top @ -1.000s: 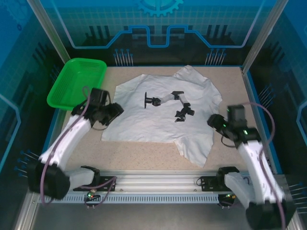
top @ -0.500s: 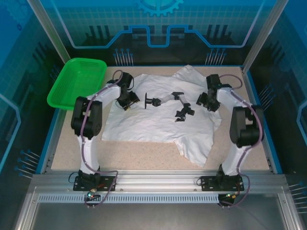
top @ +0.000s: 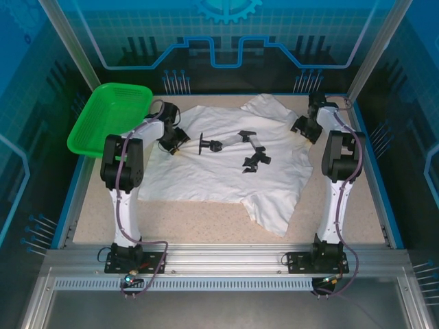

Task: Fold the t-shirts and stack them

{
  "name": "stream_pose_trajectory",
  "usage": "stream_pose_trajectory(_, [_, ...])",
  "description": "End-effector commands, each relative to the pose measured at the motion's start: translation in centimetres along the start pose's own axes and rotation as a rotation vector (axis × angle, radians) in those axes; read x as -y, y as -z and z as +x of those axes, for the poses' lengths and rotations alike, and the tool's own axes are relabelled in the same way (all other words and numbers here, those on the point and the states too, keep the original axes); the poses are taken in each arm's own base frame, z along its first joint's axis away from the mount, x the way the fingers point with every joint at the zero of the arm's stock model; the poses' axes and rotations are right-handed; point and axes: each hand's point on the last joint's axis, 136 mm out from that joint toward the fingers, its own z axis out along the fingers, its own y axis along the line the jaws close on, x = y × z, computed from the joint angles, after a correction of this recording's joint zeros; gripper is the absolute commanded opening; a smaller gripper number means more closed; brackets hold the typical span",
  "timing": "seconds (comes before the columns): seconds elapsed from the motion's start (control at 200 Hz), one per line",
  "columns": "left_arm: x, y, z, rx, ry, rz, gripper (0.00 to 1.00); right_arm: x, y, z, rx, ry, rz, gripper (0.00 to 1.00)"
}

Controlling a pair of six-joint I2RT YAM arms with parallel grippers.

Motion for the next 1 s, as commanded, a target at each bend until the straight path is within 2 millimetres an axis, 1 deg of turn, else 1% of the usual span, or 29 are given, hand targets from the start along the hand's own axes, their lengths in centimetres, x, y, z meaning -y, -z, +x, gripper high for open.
stream_pose_trajectory(0.0, [-4.9, -0.9, 0.9, -0.017, 0.091, -0.137, 0.52, 2.5, -1.9, 1.2, -0.102, -0.063, 0.033, 0.68])
stream_pose_trajectory(0.09, [-4.6, -0.7, 1.2, -0.029, 0.117, -0.11, 0.53, 2.8, -1.9, 0.7, -0.105, -0.09, 0.014, 0.69])
stream_pose_trajectory(0.135, [-3.7, -0.6, 1.3, -0.045, 0.123, -0.066, 0.55, 2.5, -1.6, 0.4, -0.103, -0.099, -0.016, 0.69])
stream_pose_trajectory(0.175, [-2.5, -0.2, 1.5, -0.064, 0.117, -0.028, 0.58, 2.2, -0.7, 0.0, -0.089, -0.102, -0.041, 0.7])
stream_pose_trajectory(0.22, [-1.0, 0.9, 1.4, -0.065, 0.094, 0.009, 0.64, 1.7, 0.8, -0.8, -0.054, -0.092, -0.061, 0.74])
stream_pose_trajectory(0.24, [-0.4, 1.5, 1.3, -0.06, 0.081, 0.026, 0.67, 1.6, 1.1, -0.9, -0.044, -0.089, -0.066, 0.76])
stream_pose_trajectory(0.25, [-0.1, 1.8, 1.4, -0.059, 0.075, 0.032, 0.68, 1.3, 2.1, -1.3, -0.022, -0.085, -0.077, 0.77])
stream_pose_trajectory(0.265, [0.5, 2.4, 1.2, -0.051, 0.064, 0.048, 0.7, 1.0, 3.0, -1.6, -0.003, -0.081, -0.087, 0.79])
stream_pose_trajectory(0.32, [2.2, 4.7, 1.0, -0.024, 0.023, 0.084, 0.79, 0.5, 5.5, -2.3, 0.051, -0.073, -0.117, 0.85])
stream_pose_trajectory(0.355, [3.0, 6.3, 0.9, -0.003, 0.003, 0.104, 0.82, 0.2, 7.1, -2.4, 0.083, -0.066, -0.133, 0.86])
stream_pose_trajectory(0.405, [3.8, 8.6, 1.0, 0.027, -0.023, 0.135, 0.86, -0.3, 9.4, -2.0, 0.133, -0.046, -0.165, 0.88])
stream_pose_trajectory(0.455, [3.7, 10.3, 1.5, 0.041, -0.029, 0.155, 0.87, -0.6, 11.5, -1.0, 0.175, -0.025, -0.193, 0.89])
stream_pose_trajectory(0.49, [3.4, 11.3, 2.0, 0.046, -0.032, 0.167, 0.87, -0.8, 12.7, 0.4, 0.185, -0.007, -0.213, 0.89])
stream_pose_trajectory(0.535, [2.2, 12.1, 3.0, 0.044, -0.029, 0.164, 0.87, -0.9, 14.0, 2.7, 0.184, 0.011, -0.237, 0.88])
stream_pose_trajectory(0.59, [0.4, 12.9, 4.3, 0.044, -0.029, 0.158, 0.86, -0.8, 14.8, 6.5, 0.159, 0.031, -0.262, 0.86])
stream_pose_trajectory(0.63, [-1.3, 13.1, 5.4, 0.037, -0.024, 0.144, 0.84, -0.7, 15.1, 9.6, 0.129, 0.049, -0.278, 0.84])
stream_pose_trajectory(0.645, [-2.3, 12.9, 6.1, 0.03, -0.021, 0.131, 0.83, -0.5, 15.2, 10.7, 0.121, 0.054, -0.28, 0.83])
stream_pose_trajectory(0.655, [-2.4, 13.2, 6.1, 0.036, -0.02, 0.136, 0.83, -0.5, 15.3, 11.5, 0.114, 0.058, -0.283, 0.83])
stream_pose_trajectory(0.715, [-5.7, 13.1, 7.6, 0.023, 0.005, 0.106, 0.78, 0.0, 15.7, 15.8, 0.08, 0.093, -0.304, 0.81])
stream_pose_trajectory(0.775, [-8.9, 13.0, 8.9, 0.015, 0.043, 0.078, 0.7, 0.6, 16.1, 19.8, 0.046, 0.114, -0.304, 0.8])
stream_pose_trajectory(0.795, [-9.8, 12.9, 9.4, 0.009, 0.057, 0.071, 0.69, 0.9, 16.2, 21.1, 0.028, 0.118, -0.306, 0.79])
stream_pose_trajectory(0.8, [-10.1, 12.9, 9.5, 0.007, 0.061, 0.069, 0.69, 0.9, 16.2, 21.8, 0.018, 0.125, -0.309, 0.78])
stream_pose_trajectory(0.81, [-10.5, 13.0, 9.6, 0.01, 0.067, 0.07, 0.69, 0.9, 16.3, 22.2, 0.014, 0.13, -0.312, 0.78])
stream_pose_trajectory(0.815, [-10.8, 12.9, 9.7, 0.007, 0.073, 0.067, 0.69, 1.0, 16.3, 22.7, 0.002, 0.135, -0.313, 0.77])
stream_pose_trajectory(0.835, [-11.7, 12.8, 10.1, 0.005, 0.087, 0.062, 0.68, 0.9, 16.7, 23.4, -0.004, 0.149, -0.325, 0.76])
stream_pose_trajectory(0.86, [-12.8, 12.6, 10.5, 0.002, 0.107, 0.055, 0.67, 1.7, 16.4, 25.6, -0.045, 0.174, -0.31, 0.75])
stream_pose_trajectory(0.865, [-13.0, 12.7, 10.5, 0.003, 0.111, 0.055, 0.67, 1.7, 16.4, 25.6, -0.045, 0.174, -0.31, 0.75])
stream_pose_trajectory(0.94, [-15.6, 12.2, 11.4, 0.005, 0.173, 0.045, 0.65, 3.5, 16.8, 29.3, -0.104, 0.203, -0.272, 0.71])
stream_pose_trajectory(0.995, [-17.1, 12.1, 11.6, 0.02, 0.214, 0.034, 0.66, 4.2, 16.8, 32.2, -0.151, 0.234, -0.297, 0.66])
